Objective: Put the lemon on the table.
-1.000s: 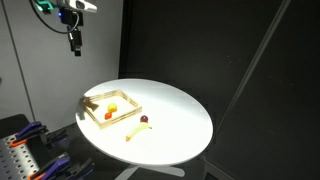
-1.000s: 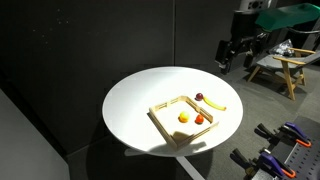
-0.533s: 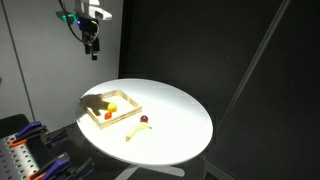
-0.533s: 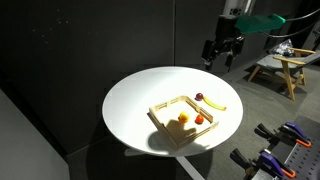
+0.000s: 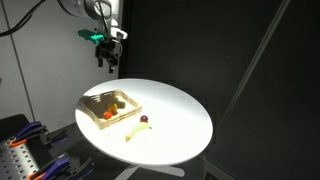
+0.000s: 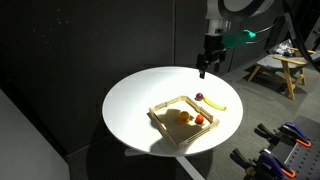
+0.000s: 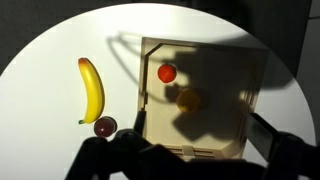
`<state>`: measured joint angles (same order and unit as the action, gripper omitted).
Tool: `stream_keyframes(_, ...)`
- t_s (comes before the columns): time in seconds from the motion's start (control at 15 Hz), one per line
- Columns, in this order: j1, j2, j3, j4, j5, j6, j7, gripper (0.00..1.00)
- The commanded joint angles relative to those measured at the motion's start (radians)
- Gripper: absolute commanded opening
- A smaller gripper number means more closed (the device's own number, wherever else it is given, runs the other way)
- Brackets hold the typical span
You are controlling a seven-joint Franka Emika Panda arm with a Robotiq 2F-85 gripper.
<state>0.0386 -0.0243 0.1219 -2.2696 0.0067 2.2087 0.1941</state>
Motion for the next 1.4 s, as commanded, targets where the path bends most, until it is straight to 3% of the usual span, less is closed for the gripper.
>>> stream_keyframes(0.0,0.007,0.112,-0.028,0.103,-0.051,-0.002,-0.066,1.00)
stream_keyframes(0.33,0.023,0.215,-0.035,0.155,-0.123,0.070,-0.126,1.00)
stream_keyframes(0.73,0.049,0.309,-0.026,0.186,-0.104,0.136,-0.179,1.00)
stream_keyframes(1.33,0.070,0.335,-0.030,0.180,-0.102,0.144,-0.165,1.00)
